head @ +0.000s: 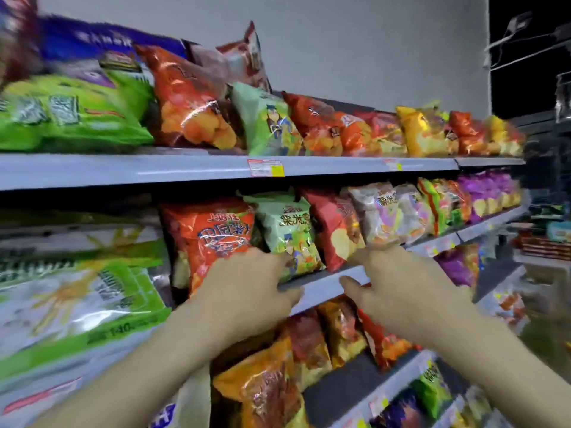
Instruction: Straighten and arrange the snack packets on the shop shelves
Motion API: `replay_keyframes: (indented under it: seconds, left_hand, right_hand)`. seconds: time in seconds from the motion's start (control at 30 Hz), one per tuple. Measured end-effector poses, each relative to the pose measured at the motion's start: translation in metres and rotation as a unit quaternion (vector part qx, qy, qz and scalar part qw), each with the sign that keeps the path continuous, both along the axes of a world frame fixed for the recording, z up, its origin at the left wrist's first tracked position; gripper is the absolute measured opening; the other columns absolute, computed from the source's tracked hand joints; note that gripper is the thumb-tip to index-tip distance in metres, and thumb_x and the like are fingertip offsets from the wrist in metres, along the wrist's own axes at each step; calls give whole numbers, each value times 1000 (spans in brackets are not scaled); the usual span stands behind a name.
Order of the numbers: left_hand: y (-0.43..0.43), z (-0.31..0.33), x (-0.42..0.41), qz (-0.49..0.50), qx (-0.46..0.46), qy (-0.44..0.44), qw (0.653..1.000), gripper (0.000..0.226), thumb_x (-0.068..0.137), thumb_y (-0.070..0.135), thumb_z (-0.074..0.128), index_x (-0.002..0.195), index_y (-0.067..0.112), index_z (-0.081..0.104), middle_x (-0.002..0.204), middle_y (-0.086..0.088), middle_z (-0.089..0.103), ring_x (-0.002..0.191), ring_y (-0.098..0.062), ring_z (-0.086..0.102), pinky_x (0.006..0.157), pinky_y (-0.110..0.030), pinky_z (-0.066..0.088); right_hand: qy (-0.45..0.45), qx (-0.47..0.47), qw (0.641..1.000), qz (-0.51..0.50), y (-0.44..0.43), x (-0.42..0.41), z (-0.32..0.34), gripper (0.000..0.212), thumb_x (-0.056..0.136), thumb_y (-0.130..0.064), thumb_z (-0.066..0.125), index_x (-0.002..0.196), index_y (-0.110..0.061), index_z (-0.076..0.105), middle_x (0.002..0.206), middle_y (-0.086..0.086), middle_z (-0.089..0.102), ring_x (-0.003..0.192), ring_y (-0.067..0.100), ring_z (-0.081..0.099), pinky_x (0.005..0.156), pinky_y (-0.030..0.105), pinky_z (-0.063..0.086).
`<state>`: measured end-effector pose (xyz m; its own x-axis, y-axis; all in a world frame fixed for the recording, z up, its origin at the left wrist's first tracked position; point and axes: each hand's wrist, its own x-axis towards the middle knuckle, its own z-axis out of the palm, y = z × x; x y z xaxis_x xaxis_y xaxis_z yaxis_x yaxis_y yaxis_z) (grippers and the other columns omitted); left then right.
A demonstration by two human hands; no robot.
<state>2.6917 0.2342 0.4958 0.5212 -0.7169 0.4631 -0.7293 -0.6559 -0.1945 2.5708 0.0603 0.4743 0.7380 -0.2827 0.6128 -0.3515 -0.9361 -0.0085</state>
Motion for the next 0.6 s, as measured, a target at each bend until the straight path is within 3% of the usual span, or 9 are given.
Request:
replay_keyframes:
  seconds: [0.17, 0.27, 0.33, 0.47, 0.6]
  left_hand:
    - [36, 63, 20, 76, -64, -99, 990, 49, 94, 71, 47, 130, 39, 57, 125, 3, 69, 118, -28, 64, 88, -40, 52]
    - [49, 97, 31, 85, -127, -143, 978, 52, 90, 73, 47, 128, 40, 60, 115, 10, 73, 110, -22, 67, 82, -38, 55]
    - [54, 117, 38, 75, -172, -172, 967, 53, 84, 71, 46, 123, 40, 64, 105, 14, 73, 101, -19, 68, 81, -40, 58]
    - [49, 149, 48, 12, -239, -218, 946, 45, 86, 54, 54, 123, 33, 66, 104, 13, 74, 92, -14, 69, 80, -39, 57]
    - [31, 172, 65, 58, -178, -248, 951, 62, 88, 54, 49, 145, 31, 52, 125, 2, 64, 120, -23, 59, 97, -45, 52]
  right_hand:
    - [-108, -32, 989, 96, 11, 64, 63, 32, 98, -57, 45, 102, -28, 58, 107, -7, 61, 103, 26, 64, 79, 40, 53]
    - [-160, -67, 978, 115, 10, 97, 97, 40, 98, -57, 45, 117, -27, 63, 117, -6, 64, 110, 27, 63, 78, 39, 50]
    - [-187, -75, 971, 127, 7, 114, 116, 39, 98, -55, 46, 116, -25, 64, 117, -4, 64, 110, 28, 62, 76, 40, 47]
    - [-231, -95, 957, 145, -13, 141, 147, 49, 96, -55, 43, 130, -25, 62, 126, -3, 63, 119, 27, 59, 81, 40, 47]
    - [-254, -128, 949, 140, -55, 172, 175, 54, 92, -54, 40, 121, -17, 66, 121, 3, 66, 116, 28, 57, 87, 43, 47]
